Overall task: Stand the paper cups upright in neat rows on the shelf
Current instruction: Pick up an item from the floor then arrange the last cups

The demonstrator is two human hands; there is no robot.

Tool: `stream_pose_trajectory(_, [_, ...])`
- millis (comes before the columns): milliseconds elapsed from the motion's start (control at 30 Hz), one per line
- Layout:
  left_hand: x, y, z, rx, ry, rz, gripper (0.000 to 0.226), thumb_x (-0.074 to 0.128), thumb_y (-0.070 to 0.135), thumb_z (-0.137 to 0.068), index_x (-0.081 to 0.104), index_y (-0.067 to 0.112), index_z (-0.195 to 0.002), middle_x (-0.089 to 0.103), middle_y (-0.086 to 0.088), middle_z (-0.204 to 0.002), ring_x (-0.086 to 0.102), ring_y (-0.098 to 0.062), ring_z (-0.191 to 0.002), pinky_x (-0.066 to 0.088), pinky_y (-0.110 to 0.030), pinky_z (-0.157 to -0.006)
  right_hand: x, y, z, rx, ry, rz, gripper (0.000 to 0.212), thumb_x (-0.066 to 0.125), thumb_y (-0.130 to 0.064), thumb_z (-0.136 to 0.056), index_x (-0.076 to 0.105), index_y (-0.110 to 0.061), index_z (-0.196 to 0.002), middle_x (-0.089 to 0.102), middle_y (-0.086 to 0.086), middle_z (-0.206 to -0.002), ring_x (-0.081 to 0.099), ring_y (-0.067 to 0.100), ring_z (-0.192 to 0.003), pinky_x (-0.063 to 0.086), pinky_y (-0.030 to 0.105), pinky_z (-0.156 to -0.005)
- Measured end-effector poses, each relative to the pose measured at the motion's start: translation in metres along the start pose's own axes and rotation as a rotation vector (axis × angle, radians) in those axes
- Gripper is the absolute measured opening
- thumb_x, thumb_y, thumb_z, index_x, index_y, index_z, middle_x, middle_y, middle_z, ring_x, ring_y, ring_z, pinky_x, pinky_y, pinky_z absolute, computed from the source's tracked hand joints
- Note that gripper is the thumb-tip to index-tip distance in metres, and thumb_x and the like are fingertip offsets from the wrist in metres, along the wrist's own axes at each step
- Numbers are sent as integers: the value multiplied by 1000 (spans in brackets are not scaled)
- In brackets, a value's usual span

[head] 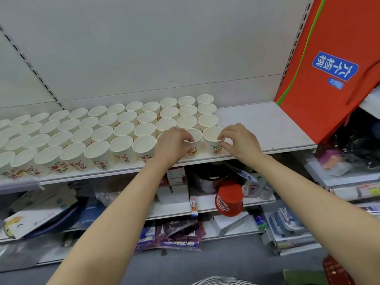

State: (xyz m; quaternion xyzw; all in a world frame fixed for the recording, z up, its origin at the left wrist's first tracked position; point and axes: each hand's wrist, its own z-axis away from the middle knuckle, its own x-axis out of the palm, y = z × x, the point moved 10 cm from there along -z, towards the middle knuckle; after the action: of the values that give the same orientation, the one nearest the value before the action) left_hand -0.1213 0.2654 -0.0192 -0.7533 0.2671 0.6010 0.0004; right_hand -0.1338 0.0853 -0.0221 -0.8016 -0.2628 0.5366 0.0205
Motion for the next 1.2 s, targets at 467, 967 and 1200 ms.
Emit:
stream_pose_trajectory(467, [-13,6,2,66,35,38,28,78,42,-76,74,27,-98,71,6,-102,55,-20,-98,44,-34,-80,-4,-6,-1,-74,61,-15,14,76,-25,-78,72,-17,-89,69,-3,-86,53,26,-93,41,36,-79])
stream_pose_trajectory(967, [-57,-71,65,-52,220,-90,36,81,39,-73,72,28,-105,69,7,-113,54,-23,-111,42,-41,-92,0,-49,3,-130,236,32,24,76,-18,-75,69,-16,-99,68,-2,-99,53,29,-94,41,38,-80])
stream_pose_trajectory(1200, [-39,-61,54,-52,174,-123,27,79,36,-75,71,28,-100,68,9,-109,53,-24,-107,38,-38,-89,18,-72,-6,-182,191,67,27,76,-19,-75,68,-16,-100,66,-1,-98,51,27,-95,36,33,-80])
